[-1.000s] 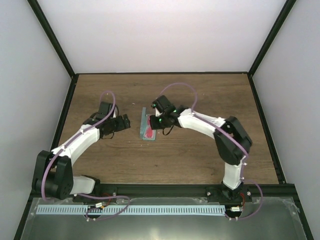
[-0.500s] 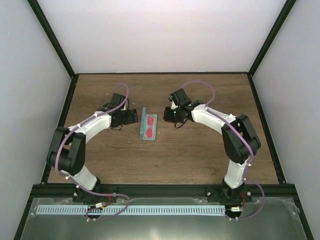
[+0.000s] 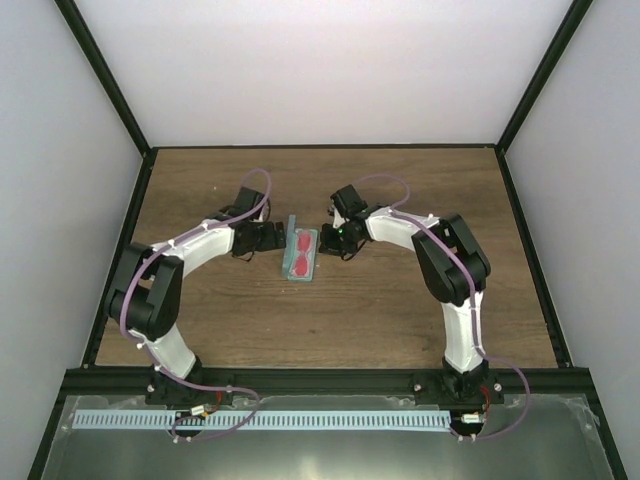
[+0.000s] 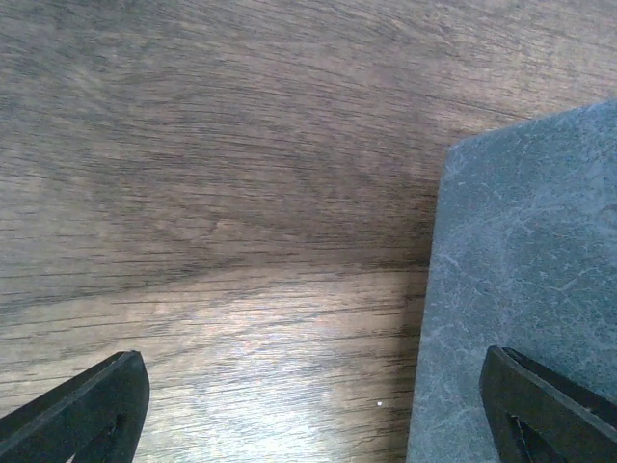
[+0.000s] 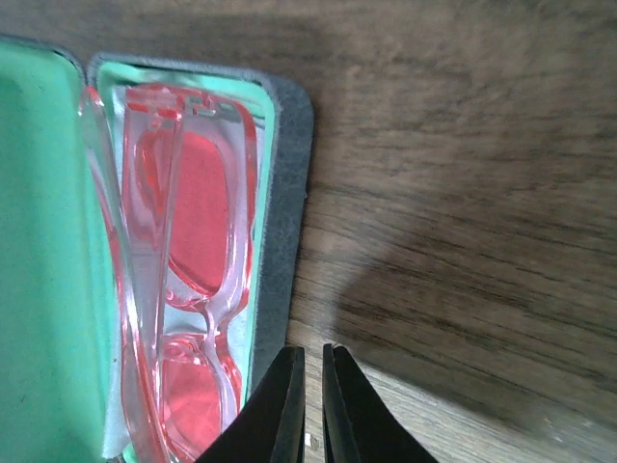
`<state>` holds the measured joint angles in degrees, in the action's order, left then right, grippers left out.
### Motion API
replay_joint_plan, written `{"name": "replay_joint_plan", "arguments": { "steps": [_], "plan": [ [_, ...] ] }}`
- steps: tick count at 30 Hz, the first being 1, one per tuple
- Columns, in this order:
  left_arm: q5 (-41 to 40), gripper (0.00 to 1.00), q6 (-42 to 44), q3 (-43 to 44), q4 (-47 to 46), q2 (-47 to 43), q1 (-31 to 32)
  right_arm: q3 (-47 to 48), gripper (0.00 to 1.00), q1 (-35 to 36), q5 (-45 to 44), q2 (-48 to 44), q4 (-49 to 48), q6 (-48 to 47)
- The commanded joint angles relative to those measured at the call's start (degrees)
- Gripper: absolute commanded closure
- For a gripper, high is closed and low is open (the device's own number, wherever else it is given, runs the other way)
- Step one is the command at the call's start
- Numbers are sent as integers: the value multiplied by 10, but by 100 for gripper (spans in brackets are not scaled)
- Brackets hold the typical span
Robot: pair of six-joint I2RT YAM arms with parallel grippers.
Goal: Organize the sunglasses
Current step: Close the sunglasses case at the center of the board.
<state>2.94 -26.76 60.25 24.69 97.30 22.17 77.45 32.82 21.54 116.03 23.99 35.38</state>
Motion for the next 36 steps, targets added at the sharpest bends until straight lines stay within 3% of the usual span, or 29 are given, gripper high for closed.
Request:
{"name": "replay_joint_plan", "arguments": {
  "steps": [1, 20, 36],
  "plan": [
    [8, 4, 3, 18, -3, 14, 16, 20, 94, 0, 32, 19, -4, -10],
    [10, 4, -7, 64, 14, 71, 81, 0, 93, 0, 75, 37, -30, -19],
    [-6, 0, 49, 66, 17, 34, 82, -31, 89, -7, 1, -52, -4, -8]
  ]
}}
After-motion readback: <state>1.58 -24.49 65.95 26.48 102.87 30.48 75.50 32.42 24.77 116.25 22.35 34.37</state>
